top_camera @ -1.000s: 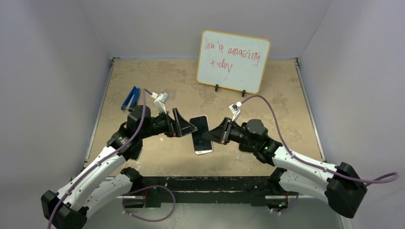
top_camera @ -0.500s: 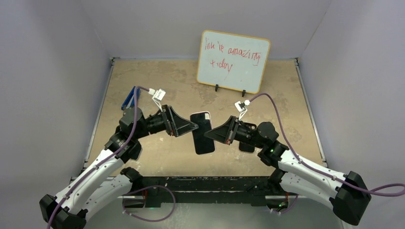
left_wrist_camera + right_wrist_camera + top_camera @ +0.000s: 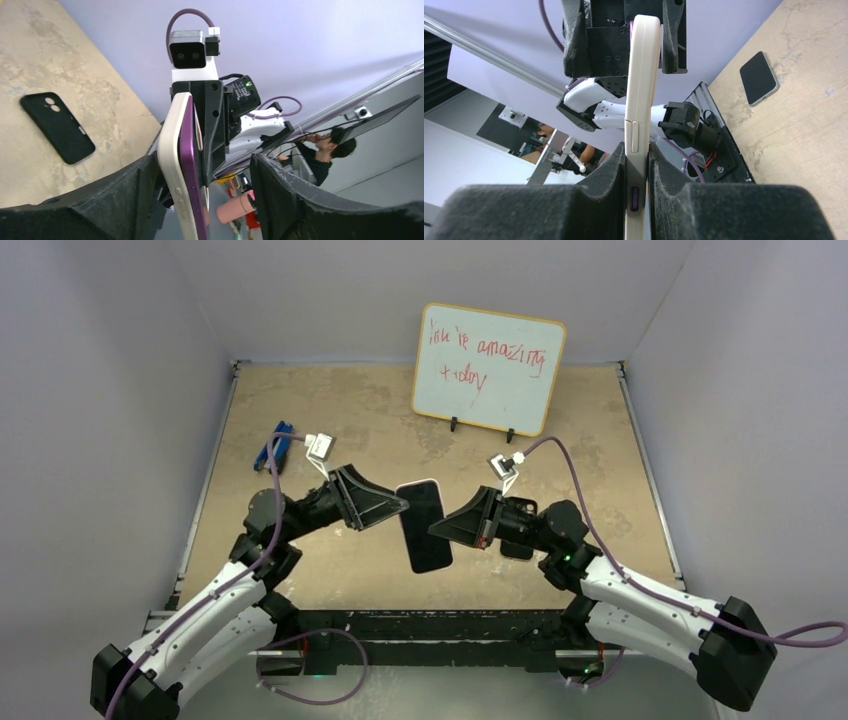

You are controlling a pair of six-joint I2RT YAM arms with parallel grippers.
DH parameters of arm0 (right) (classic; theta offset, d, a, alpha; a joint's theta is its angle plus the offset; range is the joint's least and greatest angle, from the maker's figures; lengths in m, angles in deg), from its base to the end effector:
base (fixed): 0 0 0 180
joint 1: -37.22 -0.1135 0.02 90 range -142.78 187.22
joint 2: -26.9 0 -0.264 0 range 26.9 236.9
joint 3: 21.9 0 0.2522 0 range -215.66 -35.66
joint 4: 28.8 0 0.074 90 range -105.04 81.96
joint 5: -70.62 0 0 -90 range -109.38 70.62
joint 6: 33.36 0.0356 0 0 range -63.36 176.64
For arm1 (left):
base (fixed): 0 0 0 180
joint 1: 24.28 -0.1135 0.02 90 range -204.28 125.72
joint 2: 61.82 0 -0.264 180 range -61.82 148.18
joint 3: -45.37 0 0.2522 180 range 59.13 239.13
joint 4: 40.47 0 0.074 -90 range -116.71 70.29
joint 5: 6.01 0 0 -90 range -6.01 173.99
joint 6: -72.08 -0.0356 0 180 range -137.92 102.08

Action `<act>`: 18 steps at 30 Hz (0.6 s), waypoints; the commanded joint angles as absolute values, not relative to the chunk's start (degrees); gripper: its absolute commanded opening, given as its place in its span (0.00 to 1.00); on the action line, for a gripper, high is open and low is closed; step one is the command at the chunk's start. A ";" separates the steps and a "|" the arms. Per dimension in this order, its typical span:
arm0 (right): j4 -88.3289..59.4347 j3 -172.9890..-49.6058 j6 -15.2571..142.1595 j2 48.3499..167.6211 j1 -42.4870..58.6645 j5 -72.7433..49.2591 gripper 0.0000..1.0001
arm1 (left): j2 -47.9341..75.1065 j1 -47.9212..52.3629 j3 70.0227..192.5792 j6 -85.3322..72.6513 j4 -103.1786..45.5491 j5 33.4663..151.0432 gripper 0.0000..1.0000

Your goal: Put the phone into the phone case

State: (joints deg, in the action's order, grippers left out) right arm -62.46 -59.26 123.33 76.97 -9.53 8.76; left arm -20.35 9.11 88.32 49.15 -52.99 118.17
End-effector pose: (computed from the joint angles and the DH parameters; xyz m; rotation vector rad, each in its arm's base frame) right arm 0.1214 0.1535 0.2981 -0.2679 1.5118 1.9515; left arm 0.1348 -0.1128 0.3199 0.1330 1.6384 -1.8057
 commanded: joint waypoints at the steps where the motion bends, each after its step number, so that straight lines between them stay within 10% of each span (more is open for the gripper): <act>1: -70.70 -59.13 125.19 75.38 -9.37 10.24 0.07 | -20.50 8.85 84.85 58.00 -68.83 116.76 0.67; 5: -71.61 -58.64 125.79 75.67 -9.36 10.47 0.08 | -19.15 8.83 84.16 60.36 -71.94 116.71 0.51; 11: -69.48 -58.20 125.67 74.94 -9.32 9.71 0.21 | -18.23 8.84 84.78 60.23 -68.70 116.13 0.00; 18: -64.21 -61.24 123.72 75.58 -9.36 8.12 0.48 | -18.46 8.84 89.61 52.82 -52.66 115.74 0.00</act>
